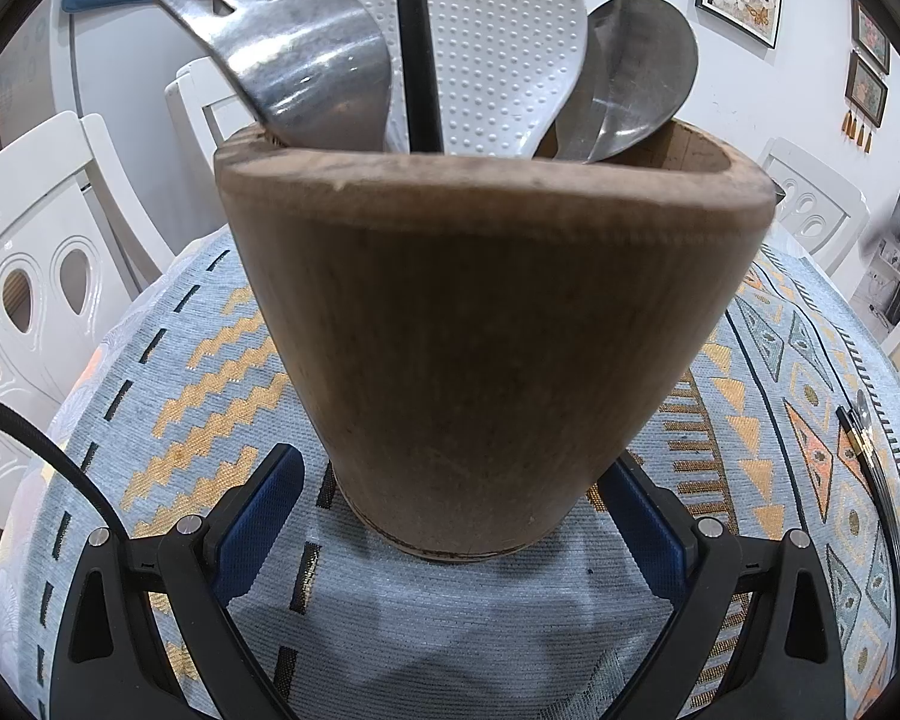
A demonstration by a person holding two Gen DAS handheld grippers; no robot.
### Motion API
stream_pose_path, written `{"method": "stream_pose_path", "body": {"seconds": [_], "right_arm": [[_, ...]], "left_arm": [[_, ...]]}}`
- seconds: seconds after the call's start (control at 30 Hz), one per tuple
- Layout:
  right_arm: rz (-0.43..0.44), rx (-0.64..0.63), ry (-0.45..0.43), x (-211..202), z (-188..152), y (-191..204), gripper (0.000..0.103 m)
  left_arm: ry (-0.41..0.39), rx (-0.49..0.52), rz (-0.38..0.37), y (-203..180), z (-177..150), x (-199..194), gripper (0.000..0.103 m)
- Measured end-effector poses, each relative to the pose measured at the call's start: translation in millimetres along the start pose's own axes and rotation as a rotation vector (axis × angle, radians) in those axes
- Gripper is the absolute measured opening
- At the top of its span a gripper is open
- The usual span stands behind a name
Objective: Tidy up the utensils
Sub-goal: 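Lift the second fork with the right tool and carry it over the cup, then lower the fork into the cup and open the right tool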
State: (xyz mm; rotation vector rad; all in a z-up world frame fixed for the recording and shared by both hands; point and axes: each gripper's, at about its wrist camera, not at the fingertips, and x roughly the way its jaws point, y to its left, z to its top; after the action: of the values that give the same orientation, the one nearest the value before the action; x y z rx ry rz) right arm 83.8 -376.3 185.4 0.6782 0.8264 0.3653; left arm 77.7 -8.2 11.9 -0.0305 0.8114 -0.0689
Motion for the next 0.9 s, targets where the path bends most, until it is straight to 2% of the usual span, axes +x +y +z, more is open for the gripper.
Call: {"method": "stream_pose_path", "body": {"seconds": [0.07, 0.17, 0.27, 0.43, 0.63, 0.9], "right_arm": [[0.043, -0.040, 0.006, 5.1, 7.9, 26.8, 0.002], [0.080, -0.083, 0.101, 24.3, 16.5, 68.9, 0.002], [0.151, -0.122, 0.155, 42.1, 16.4, 101.7, 0.002], [0.151, -0.212, 0.202, 75.1, 8.3, 140.7, 0.002], [0.159, -0.239, 0.278, 109.1, -9.3, 150.8, 0.002], [0.147, -0.269, 0.322, 125.4, -17.2, 158.5, 0.002]], "left_arm": [[0.000, 0.000, 0.000, -0.1, 0.0, 0.0, 0.099], [0.000, 0.000, 0.000, -0.1, 0.0, 0.0, 0.099], [0.000, 0.000, 0.000, -0.2, 0.0, 0.0, 0.099], [-0.001, 0.000, 0.000, -0.1, 0.0, 0.2, 0.099], [-0.007, -0.002, -0.004, 1.4, -2.4, 1.1, 0.099], [-0.009, -0.003, -0.005, 0.8, -2.4, 1.2, 0.099]]}}
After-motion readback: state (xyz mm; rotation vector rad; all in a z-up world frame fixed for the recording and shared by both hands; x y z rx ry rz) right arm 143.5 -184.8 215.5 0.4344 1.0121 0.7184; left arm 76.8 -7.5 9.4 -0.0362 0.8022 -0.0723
